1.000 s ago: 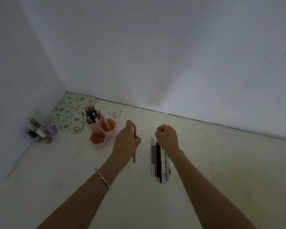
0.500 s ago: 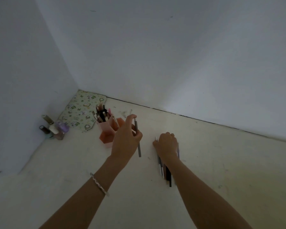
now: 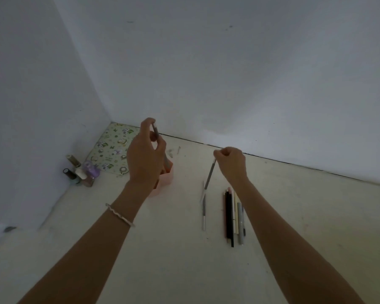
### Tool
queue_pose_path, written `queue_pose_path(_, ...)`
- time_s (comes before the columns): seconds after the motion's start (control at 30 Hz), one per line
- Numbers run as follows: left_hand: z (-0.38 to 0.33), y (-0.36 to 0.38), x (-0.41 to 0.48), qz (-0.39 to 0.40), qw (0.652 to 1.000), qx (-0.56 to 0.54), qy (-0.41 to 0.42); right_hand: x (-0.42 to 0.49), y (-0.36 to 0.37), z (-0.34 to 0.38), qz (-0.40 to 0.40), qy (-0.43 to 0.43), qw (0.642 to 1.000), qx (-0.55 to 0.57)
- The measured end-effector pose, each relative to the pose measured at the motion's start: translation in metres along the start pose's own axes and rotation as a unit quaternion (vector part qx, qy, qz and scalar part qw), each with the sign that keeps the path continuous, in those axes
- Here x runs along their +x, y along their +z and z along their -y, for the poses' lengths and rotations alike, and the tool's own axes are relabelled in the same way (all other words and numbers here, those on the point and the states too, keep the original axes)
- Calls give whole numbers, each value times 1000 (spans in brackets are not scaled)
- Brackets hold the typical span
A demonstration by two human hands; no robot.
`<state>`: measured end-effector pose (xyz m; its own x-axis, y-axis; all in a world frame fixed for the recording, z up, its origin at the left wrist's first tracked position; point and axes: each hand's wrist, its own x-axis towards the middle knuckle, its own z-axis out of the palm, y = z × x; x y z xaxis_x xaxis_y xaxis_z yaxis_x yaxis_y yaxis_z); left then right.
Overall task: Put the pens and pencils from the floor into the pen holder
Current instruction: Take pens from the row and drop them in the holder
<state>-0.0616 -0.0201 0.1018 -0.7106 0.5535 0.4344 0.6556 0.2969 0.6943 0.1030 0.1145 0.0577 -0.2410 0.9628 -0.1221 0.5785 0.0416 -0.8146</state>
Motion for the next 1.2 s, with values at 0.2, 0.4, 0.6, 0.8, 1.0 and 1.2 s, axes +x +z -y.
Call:
queue_pose_path(0.2,21,15,8,54,972,202,106,-7,-10,34,-36,-46,989,135)
queue_pose_path(0.4,36,10,9,80,942,296,140,-21,9,51,-52,-89,973,205)
queue_pose_path(0.6,19,-14,12,12,979,175,109,-33,55,62,0,-142,978,155)
queue_pose_path(0.8,-2,6,-37,117,991,47,46,-38,65,51,21,-146,985,92)
queue_pose_path(1.0,6,71,-106,357,911,202,-42,-21,0,15,-36,-70,994,80)
queue_pose_path(1.2,18,97,-130,397,875,266,-70,-25,-39,-30,-15,-19,999,43)
